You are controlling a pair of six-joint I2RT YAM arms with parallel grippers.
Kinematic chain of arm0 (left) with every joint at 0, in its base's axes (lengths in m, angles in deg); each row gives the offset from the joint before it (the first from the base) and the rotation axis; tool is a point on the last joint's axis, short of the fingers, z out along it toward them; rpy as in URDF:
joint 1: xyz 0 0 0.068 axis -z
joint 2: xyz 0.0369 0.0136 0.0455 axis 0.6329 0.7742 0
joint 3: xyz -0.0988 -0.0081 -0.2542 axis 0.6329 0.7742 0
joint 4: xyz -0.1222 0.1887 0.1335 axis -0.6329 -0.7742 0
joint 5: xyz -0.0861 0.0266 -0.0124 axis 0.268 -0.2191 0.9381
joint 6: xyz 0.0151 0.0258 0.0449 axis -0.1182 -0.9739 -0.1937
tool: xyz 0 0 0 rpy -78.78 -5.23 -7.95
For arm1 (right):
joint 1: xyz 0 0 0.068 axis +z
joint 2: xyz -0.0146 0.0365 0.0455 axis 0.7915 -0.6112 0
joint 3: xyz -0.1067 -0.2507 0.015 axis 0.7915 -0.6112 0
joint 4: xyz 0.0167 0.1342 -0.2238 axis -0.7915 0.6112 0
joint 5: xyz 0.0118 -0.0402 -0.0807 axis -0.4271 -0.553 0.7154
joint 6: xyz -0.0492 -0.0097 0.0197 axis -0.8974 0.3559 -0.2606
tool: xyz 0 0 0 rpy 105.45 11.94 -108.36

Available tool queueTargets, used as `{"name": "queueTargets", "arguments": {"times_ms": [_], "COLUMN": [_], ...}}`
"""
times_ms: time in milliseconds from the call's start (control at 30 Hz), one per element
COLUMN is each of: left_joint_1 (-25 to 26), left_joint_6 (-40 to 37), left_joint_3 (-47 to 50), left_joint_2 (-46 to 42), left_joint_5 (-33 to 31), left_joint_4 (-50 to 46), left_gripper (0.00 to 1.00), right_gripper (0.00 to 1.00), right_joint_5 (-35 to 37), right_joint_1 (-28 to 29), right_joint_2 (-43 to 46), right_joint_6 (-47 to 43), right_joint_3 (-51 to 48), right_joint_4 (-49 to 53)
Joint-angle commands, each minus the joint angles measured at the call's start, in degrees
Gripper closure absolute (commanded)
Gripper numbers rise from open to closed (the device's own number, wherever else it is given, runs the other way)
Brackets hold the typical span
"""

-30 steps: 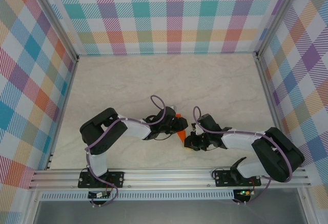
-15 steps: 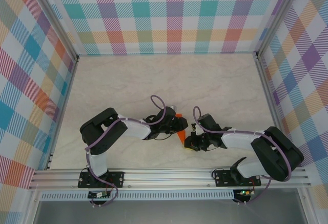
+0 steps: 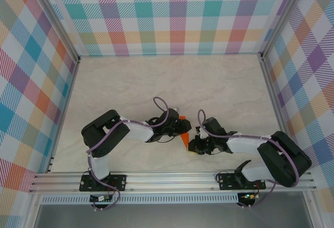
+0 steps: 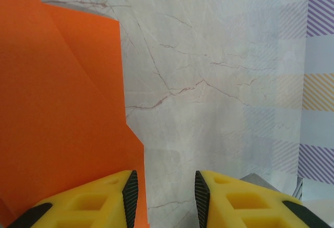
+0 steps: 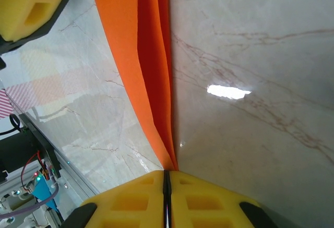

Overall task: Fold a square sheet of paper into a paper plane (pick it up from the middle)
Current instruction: Fold the wing for the fifth time at the center of the table.

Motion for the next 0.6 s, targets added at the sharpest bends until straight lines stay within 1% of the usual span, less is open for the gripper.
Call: {"name": "queueTargets", "arguments": {"times_ms": [0,100,233,333,467,567], "left_joint_1": [0.4,0.3,0.3,0.3,0.3,0.4], "left_joint_6": [-0.5,-0.4,-0.5,-0.4,-0.3,-0.3], "left_joint_3": [0.9,0.9,0.9,0.8,0.6,0.6], "left_joint_2": [2.6,2.8,2.8,3.0,2.8,2.9], "left_joint_5": [-1.3,-1.2,-1.2,-1.0,-1.0,-1.1], "left_joint_4": [-3.9,-3.7,-3.7,-3.7,-3.8,-3.7], "left_gripper": [0.63,0.63,0.63,0.63,0.63,0.63], "right_gripper": [0.9,0.9,0.9,0.9,0.9,0.89], "right_joint_5": [1.1,1.8,1.9,2.5,2.1,1.7], "right_joint_1": [1.1,1.4,1.6,1.6,1.6,1.6], "right_joint_2": [-2.7,-1.3,3.5,6.1,7.5,6.0], "right_joint_6": [0.2,-0.1,0.0,0.0,1.1,1.6], "right_joint_3": [-2.8,-2.6,-2.3,-0.3,1.5,1.8], "right_joint_4": [2.3,4.3,5.3,8.0,6.3,3.6]}}
